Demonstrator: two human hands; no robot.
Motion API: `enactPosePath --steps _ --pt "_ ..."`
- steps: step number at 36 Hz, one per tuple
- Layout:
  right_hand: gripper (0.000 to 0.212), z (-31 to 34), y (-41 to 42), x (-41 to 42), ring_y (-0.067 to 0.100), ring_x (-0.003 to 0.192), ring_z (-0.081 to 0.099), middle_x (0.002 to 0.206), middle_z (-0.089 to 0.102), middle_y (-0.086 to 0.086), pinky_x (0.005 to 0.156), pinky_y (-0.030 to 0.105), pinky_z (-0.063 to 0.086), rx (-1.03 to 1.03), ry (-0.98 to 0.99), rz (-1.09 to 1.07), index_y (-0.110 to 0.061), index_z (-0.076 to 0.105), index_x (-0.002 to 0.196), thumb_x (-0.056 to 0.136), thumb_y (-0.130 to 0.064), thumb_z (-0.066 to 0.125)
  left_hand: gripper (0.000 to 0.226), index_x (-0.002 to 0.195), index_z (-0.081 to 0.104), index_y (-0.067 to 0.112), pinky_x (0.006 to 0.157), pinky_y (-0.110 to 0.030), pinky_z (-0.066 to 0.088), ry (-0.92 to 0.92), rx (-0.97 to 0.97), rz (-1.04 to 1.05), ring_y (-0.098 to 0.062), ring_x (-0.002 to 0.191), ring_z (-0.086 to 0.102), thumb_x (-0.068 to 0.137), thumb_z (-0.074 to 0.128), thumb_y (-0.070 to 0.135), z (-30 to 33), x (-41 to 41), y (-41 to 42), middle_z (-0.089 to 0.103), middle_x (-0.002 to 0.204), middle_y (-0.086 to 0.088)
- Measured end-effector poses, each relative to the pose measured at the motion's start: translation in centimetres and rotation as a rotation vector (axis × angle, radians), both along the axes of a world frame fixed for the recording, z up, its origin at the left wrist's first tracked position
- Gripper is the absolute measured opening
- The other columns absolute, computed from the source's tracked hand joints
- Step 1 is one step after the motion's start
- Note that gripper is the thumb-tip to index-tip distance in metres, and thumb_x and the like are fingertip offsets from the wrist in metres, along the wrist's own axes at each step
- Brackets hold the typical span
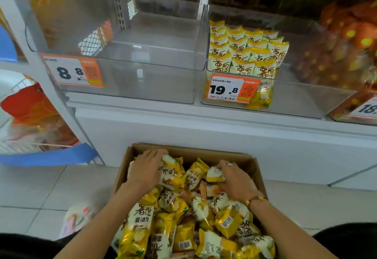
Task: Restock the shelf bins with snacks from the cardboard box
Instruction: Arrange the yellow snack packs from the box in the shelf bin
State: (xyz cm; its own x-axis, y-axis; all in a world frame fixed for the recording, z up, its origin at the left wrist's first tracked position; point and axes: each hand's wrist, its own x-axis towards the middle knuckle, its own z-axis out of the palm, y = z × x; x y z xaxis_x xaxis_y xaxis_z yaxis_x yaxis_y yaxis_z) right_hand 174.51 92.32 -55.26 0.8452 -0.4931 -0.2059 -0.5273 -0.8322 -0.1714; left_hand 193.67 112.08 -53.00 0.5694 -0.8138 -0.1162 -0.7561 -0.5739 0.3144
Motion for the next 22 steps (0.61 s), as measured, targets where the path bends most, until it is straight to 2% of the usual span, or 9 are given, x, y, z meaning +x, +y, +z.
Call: enactPosePath --steps 3,6,9,12,14,16,17,19,22 --pt "0.041 0.0 0.5 0.2 0.018 0.103 0.051 0.114 0.057 0.0 0.064 0.025 0.032 -0.077 0.005 0.027 -0.018 0.041 0.123 0.089 -0.026 0.062 0.057 0.14 0.037 0.029 0.104 -0.029 0.036 -0.04 -0.03 0.018 -0.015 0.13 0.039 0.089 0.062 0.026 -0.2 0.0 0.1 0.044 0.141 0.009" --pt "0.036 0.4 0.5 0.2 0.018 0.101 0.052 0.108 0.059 0.0 0.064 0.025 0.033 -0.081 -0.019 0.04 -0.019 0.042 0.119 0.089 -0.025 0.06 0.053 0.135 0.045 0.03 0.098 -0.027 0.036 -0.041 -0.101 0.045 -0.014 0.124 0.042 0.086 0.065 0.038 -0.1 -0.1 0.7 0.049 0.134 0.01" --pt "0.032 2.1 0.6 0.5 0.014 0.097 0.053 0.1 0.059 -0.005 0.067 0.028 0.042 0.0 -0.087 0.012 -0.024 0.043 0.115 0.089 -0.034 0.058 0.054 0.128 0.052 0.029 0.091 -0.027 0.038 0.071 -0.302 0.205 -0.013 0.117 0.045 0.081 0.068 0.05 1.0 -0.7 0.9 0.055 0.122 0.011" --pt "0.028 4.7 1.3 0.5 0.01 0.082 0.059 0.09 0.063 -0.008 0.069 0.03 0.05 0.21 -0.17 -0.099 -0.031 0.047 0.113 0.088 -0.037 0.058 0.052 0.121 0.056 0.028 0.075 -0.02 0.042 0.251 -0.465 0.327 -0.005 0.099 0.053 0.078 0.065 0.057 3.5 -1.7 0.5 0.059 0.104 0.016" --pt "0.02 6.6 1.8 0.2 0.012 0.075 0.067 0.088 0.069 -0.004 0.069 0.033 0.057 0.442 -0.267 -0.211 -0.032 0.051 0.108 0.09 -0.034 0.057 0.057 0.11 0.059 0.025 0.075 -0.022 0.049 0.39 -0.496 0.346 -0.005 0.092 0.061 0.072 0.057 0.068 5.2 -2.3 0.1 0.065 0.095 0.015" --pt "0.009 8.6 2.2 -0.2 0.012 0.077 0.069 0.09 0.07 -0.003 0.073 0.036 0.058 0.723 -0.419 -0.34 -0.023 0.057 0.103 0.094 -0.026 0.055 0.056 0.104 0.059 0.025 0.08 -0.02 0.049 0.547 -0.512 0.348 -0.006 0.095 0.063 0.069 0.054 0.068 7.0 -3.1 -0.2 0.066 0.096 0.016" --pt "0.009 9.6 2.3 -0.4 0.009 0.073 0.069 0.088 0.069 -0.002 0.069 0.031 0.058 0.856 -0.491 -0.397 -0.019 0.059 0.101 0.096 -0.022 0.054 0.054 0.105 0.059 0.026 0.085 -0.022 0.049 0.619 -0.536 0.335 -0.007 0.099 0.063 0.07 0.055 0.067 7.9 -3.6 -0.4 0.067 0.099 0.015" --pt "0.011 11.6 2.4 -1.1 0.01 0.058 0.063 0.082 0.067 0.002 0.05 0.019 0.05 1.007 -0.576 -0.471 -0.015 0.061 0.103 0.097 -0.02 0.053 0.052 0.11 0.057 0.03 0.095 -0.029 0.046 0.727 -0.586 0.286 -0.01 0.108 0.061 0.072 0.055 0.066 9.9 -4.9 -1.0 0.066 0.108 0.013" --pt "0.009 13.8 1.7 -1.9 0.014 0.052 0.054 0.07 0.066 0.001 0.042 0.02 0.038 1.074 -0.655 -0.54 -0.015 0.058 0.099 0.097 -0.02 0.051 0.027 0.102 0.047 0.035 0.09 -0.023 0.037 0.85 -0.662 0.243 -0.001 0.109 0.05 0.083 0.057 0.051 13.0 -6.4 -1.8 0.055 0.104 0.023"
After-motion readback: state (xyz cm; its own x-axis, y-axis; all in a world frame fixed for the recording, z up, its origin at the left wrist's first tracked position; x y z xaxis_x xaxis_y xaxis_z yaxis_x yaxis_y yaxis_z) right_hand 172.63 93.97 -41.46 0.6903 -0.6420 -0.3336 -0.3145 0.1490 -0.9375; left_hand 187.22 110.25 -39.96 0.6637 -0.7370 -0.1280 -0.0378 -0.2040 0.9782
